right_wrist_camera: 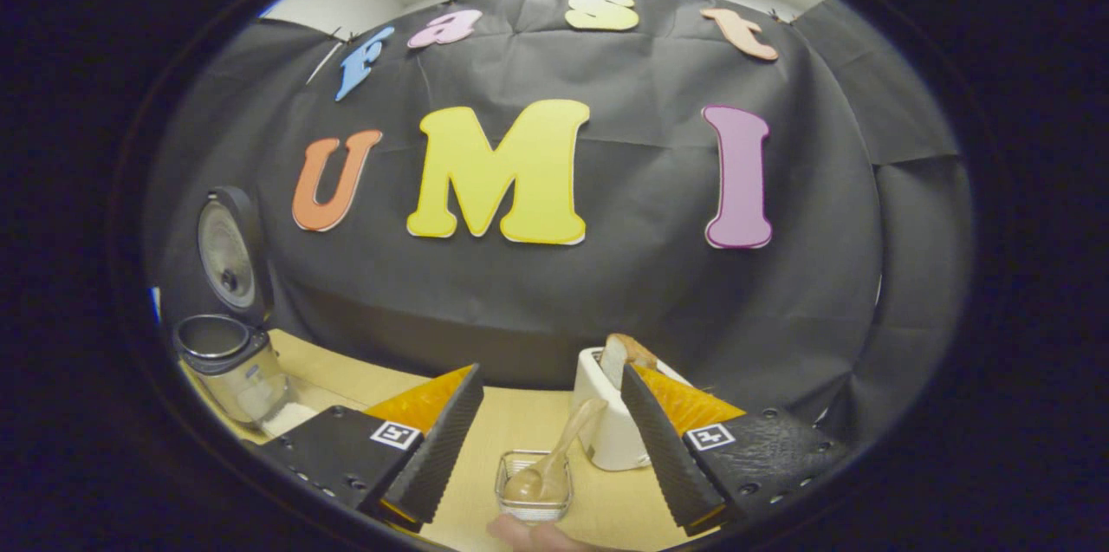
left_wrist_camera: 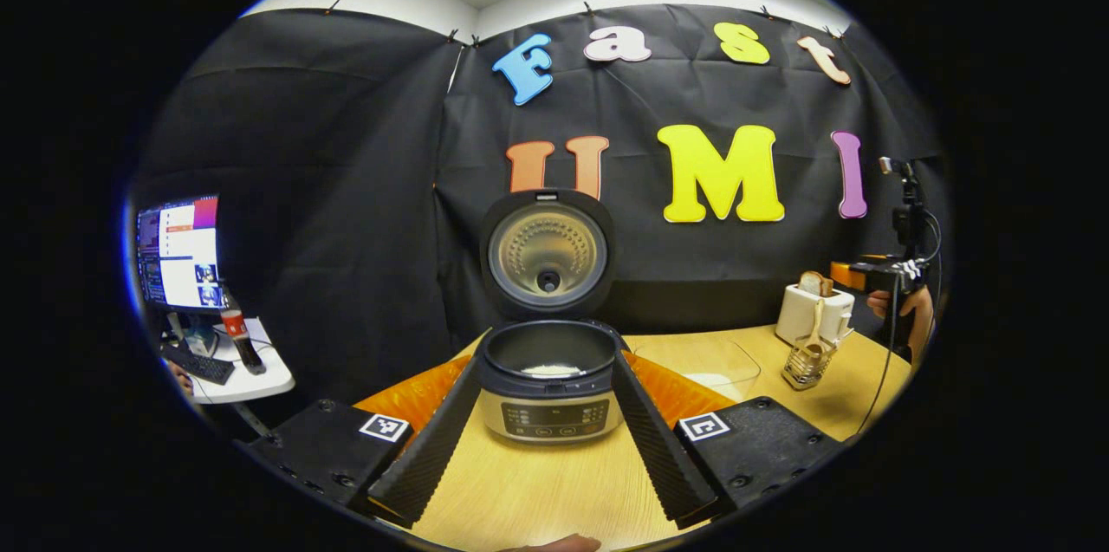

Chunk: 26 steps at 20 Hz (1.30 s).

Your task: Close the left gripper, press the button to open the rice cooker; take a wooden spoon from the chopstick holder with the right hand, scoop a spoonful of rice and pour it into the rice cooker, then put the wooden spoon back into the chopstick holder.

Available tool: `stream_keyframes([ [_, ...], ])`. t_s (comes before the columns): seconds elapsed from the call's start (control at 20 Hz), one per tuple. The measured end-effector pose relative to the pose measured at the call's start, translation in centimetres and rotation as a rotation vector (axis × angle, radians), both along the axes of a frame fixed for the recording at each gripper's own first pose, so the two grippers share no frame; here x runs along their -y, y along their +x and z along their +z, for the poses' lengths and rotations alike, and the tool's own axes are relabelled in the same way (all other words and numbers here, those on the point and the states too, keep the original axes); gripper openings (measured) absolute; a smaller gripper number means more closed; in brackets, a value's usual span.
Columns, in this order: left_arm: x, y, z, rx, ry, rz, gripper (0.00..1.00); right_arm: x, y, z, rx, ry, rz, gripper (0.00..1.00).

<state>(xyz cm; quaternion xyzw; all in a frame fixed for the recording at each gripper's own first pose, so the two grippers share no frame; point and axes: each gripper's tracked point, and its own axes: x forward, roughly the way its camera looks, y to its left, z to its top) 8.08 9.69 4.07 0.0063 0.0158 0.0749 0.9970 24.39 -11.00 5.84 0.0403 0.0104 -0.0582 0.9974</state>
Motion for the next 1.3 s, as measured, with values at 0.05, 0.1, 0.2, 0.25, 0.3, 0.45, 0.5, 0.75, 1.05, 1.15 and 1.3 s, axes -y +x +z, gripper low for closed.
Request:
stream_keyframes([
  [0.05, 0.0, 0.5, 1.1, 0.020, 0.004, 0.007, 0.97, -0.2, -0.8, -1.1, -0.011, 0.020, 0.020, 0.95],
  [0.1, 0.0, 1.1, 2.4, 0.035, 0.004, 0.009, 0.97, 0.2, -1.5, -1.5, -0.014, 0.033, 0.029, 0.95],
  [0.2, -0.3, 2.7, 4.9, 0.071, 0.006, 0.015, 0.97, 1.8, -2.5, -1.9, -0.005, 0.055, 0.034, 0.95],
  [0.25, -0.4, 3.5, 6.1, 0.087, 0.011, 0.018, 0.97, 2.5, -3.1, -2.2, -0.001, 0.057, 0.032, 0.95],
  [0.3, -0.7, 4.5, 7.5, 0.099, 0.020, 0.025, 0.97, 3.5, -3.6, -2.5, 0.005, 0.059, 0.023, 0.95],
  [0.45, -1.3, 7.8, 11.1, 0.129, 0.006, 0.036, 0.96, 5.5, -5.5, -4.3, -0.027, 0.061, 0.010, 0.96],
  [0.5, -1.5, 9.0, 12.1, 0.134, -0.016, 0.030, 0.96, 6.0, -6.1, -4.9, -0.040, 0.051, 0.005, 0.94],
  [0.75, -3.6, 15.6, 16.8, 0.165, -0.029, 0.062, 0.97, 5.9, -10.1, -7.6, -0.053, 0.026, 0.052, 0.94],
  [1.05, -4.4, 25.4, 18.9, 0.225, 0.014, 0.040, 0.98, 4.4, -15.4, -11.7, -0.083, 0.077, 0.100, 0.92],
  [1.15, -5.3, 28.5, 18.3, 0.231, 0.048, 0.048, 0.97, 4.9, -16.6, -12.3, -0.067, 0.078, 0.088, 0.94],
  [1.3, -6.0, 31.6, 17.2, 0.227, 0.017, 0.036, 0.97, 5.8, -18.1, -12.7, -0.054, 0.088, 0.075, 0.92],
])
